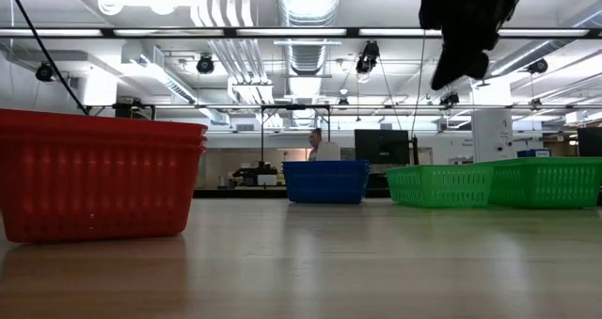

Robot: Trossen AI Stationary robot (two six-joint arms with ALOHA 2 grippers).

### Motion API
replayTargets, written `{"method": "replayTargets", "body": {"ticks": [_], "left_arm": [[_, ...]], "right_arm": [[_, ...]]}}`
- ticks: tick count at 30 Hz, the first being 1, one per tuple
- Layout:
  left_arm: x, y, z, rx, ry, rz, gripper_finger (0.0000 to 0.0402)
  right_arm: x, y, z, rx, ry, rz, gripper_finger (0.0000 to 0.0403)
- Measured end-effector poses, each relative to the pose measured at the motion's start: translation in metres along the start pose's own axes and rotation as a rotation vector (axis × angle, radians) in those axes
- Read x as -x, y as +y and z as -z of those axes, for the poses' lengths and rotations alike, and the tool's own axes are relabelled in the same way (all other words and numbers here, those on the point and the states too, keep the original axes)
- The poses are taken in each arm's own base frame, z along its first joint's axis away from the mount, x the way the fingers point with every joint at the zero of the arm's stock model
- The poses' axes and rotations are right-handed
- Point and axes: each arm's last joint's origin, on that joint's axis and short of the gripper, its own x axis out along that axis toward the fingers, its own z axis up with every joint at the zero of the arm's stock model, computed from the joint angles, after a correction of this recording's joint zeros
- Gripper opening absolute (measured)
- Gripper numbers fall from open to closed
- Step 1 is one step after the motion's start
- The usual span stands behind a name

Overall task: Stack baskets by color
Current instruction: Stack the green bin on top of the right green bin

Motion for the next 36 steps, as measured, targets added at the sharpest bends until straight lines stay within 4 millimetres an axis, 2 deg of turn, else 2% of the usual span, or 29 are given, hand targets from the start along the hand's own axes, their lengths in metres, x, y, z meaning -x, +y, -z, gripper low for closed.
{"method": "replayTargets", "body": {"ticks": [4, 9, 15, 19, 22, 29, 36], "left_arm": [[0.0, 0.0, 0.0, -0.016, 0.007, -0.007, 0.0], [-0.001, -0.001, 0.001, -0.022, 0.013, -0.005, 0.0], [-0.004, -0.004, 0.002, -0.033, 0.025, 0.0, 0.0], [-0.007, -0.008, 0.003, -0.045, 0.037, 0.005, 0.0], [-0.009, -0.01, 0.003, -0.061, 0.044, 0.009, 0.0], [-0.01, -0.01, 0.004, -0.079, 0.046, 0.01, 0.0], [-0.009, -0.01, 0.004, -0.078, 0.045, 0.01, 0.0]], "right_arm": [[-0.001, 0.003, 0.0, -0.029, 0.234, 0.026, 0.0034], [-0.009, 0.007, 0.001, 0.138, 0.438, 0.054, 0.0056], [-0.037, 0.012, 0.001, 0.39, 0.492, 0.047, 0.0124], [-0.06, 0.012, 0.002, 0.486, 0.522, 0.038, 0.0161], [-0.076, 0.012, 0.003, 0.513, 0.539, 0.03, 0.0174], [-0.108, 0.011, 0.006, 0.511, 0.59, 0.058, 0.0153], [-0.128, 0.008, 0.013, 0.511, 0.67, 0.071, 0.0085]]}}
